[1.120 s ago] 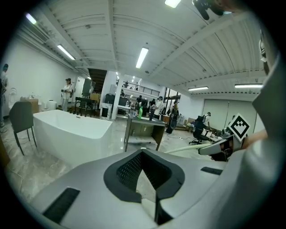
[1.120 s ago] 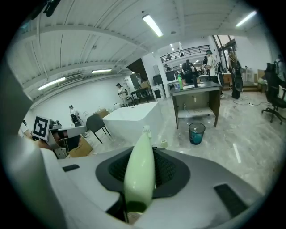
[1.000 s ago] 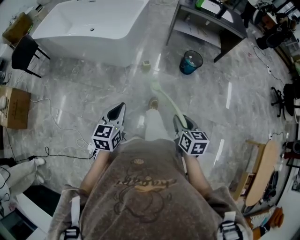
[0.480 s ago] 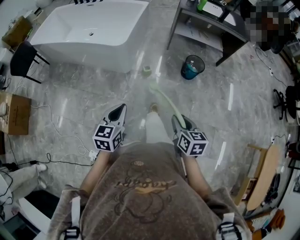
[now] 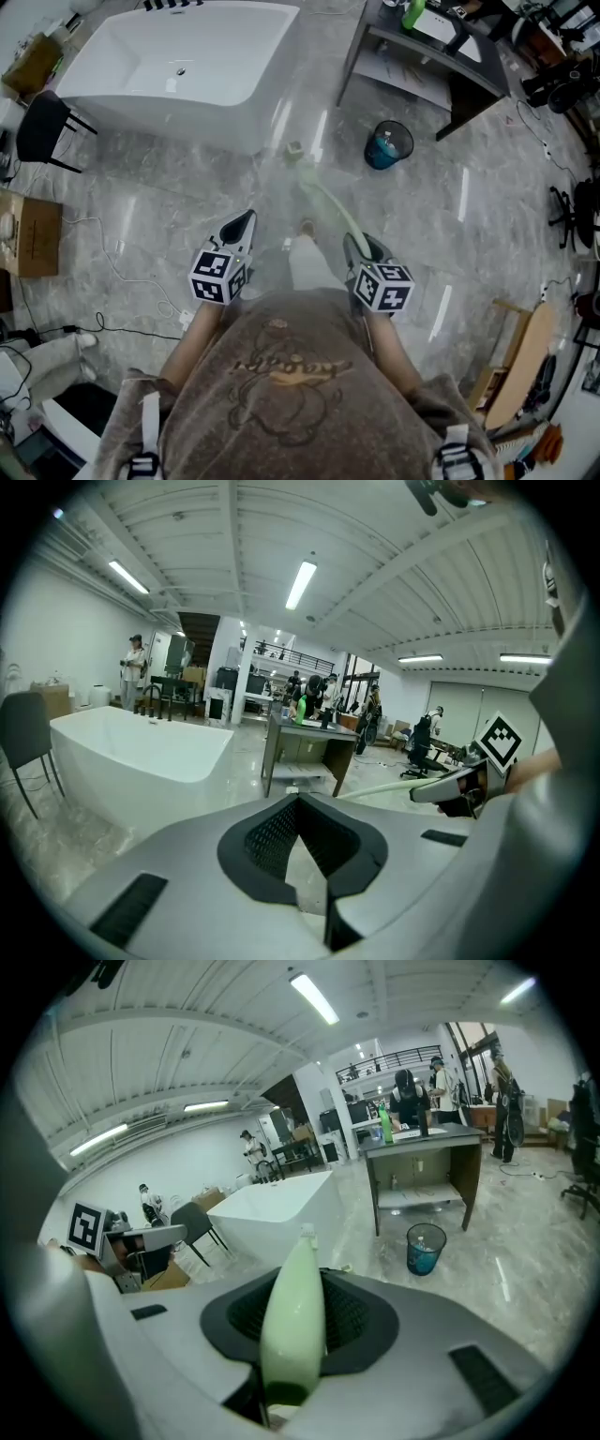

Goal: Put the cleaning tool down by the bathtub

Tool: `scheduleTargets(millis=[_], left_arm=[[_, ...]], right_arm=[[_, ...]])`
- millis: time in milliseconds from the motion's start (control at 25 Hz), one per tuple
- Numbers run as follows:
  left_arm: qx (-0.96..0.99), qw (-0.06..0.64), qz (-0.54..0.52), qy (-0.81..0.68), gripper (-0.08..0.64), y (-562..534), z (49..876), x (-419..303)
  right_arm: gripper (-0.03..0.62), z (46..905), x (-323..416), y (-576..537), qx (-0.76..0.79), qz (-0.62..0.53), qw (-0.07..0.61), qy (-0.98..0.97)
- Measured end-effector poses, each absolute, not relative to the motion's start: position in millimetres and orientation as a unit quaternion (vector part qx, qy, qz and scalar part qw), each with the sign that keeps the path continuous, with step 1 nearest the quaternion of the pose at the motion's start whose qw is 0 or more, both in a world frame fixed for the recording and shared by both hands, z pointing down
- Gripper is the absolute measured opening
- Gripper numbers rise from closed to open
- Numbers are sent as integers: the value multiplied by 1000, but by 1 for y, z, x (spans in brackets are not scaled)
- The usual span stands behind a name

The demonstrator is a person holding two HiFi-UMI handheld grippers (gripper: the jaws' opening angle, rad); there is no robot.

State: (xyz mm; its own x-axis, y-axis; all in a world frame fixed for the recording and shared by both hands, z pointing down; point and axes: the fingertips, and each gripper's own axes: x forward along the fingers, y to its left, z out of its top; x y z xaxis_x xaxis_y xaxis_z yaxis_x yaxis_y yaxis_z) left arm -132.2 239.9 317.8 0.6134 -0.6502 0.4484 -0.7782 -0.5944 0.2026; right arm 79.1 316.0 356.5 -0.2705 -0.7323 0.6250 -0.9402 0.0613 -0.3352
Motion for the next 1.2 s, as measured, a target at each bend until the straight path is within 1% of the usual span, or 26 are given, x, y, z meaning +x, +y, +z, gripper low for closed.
scheduleTargets(millis=[240, 680, 920, 1200], left_arm=[[871, 202, 168, -416, 5, 180, 311, -121], [857, 210, 163, -441, 5, 68, 310, -72], [848, 217, 157, -457, 6, 27, 315, -57], [839, 224, 161, -469, 6, -2, 323, -58]], right_arm=[[109, 349, 94, 257, 578, 359, 152, -717], [109, 345, 145, 139, 557, 352, 168, -733], [109, 353, 162, 90, 539, 354, 182, -742], [109, 362, 164, 54, 526, 356, 201, -746]])
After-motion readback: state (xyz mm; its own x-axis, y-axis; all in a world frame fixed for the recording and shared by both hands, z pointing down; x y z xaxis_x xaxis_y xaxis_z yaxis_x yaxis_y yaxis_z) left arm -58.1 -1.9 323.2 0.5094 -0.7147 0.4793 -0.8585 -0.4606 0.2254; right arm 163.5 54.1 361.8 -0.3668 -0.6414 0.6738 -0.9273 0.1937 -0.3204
